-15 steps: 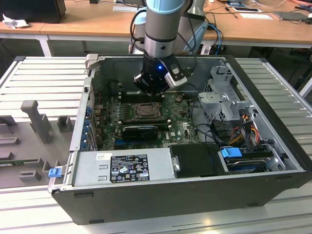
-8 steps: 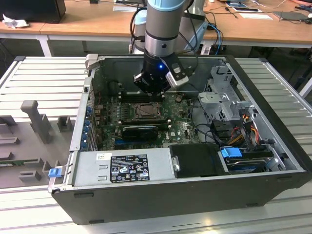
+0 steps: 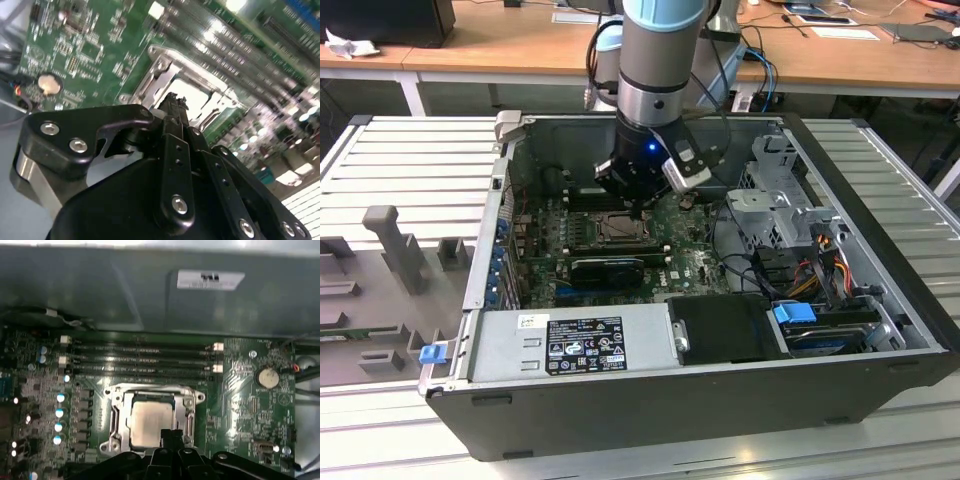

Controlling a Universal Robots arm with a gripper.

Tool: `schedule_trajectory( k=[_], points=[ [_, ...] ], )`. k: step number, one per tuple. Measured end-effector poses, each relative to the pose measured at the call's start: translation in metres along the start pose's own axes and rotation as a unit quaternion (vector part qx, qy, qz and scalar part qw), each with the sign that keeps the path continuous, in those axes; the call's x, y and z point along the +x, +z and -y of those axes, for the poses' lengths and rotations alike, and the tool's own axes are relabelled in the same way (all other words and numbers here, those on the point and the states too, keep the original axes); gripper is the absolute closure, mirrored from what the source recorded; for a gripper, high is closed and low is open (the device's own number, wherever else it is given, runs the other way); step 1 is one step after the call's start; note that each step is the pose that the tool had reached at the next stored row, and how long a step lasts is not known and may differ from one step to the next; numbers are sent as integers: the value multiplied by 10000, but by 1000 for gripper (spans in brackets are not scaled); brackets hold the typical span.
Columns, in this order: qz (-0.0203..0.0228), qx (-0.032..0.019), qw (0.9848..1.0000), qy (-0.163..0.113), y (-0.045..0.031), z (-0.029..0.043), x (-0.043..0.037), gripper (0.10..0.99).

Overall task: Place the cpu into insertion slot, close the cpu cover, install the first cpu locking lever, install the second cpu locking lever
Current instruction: 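Install the second cpu locking lever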

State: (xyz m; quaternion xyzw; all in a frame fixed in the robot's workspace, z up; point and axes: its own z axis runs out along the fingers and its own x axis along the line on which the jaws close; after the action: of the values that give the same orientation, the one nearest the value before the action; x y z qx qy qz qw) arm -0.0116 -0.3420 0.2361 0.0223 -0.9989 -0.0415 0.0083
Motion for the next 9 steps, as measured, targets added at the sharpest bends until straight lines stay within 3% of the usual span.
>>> schedule_trajectory(
  k=[5, 7, 9],
  points=[
    [0, -25, 10000, -7, 28, 74, 5, 980],
    [3, -113, 9999, -15, 37, 116, 11, 980],
    [7, -191, 9998, -20, 34, 218, 17, 980]
  ],
)
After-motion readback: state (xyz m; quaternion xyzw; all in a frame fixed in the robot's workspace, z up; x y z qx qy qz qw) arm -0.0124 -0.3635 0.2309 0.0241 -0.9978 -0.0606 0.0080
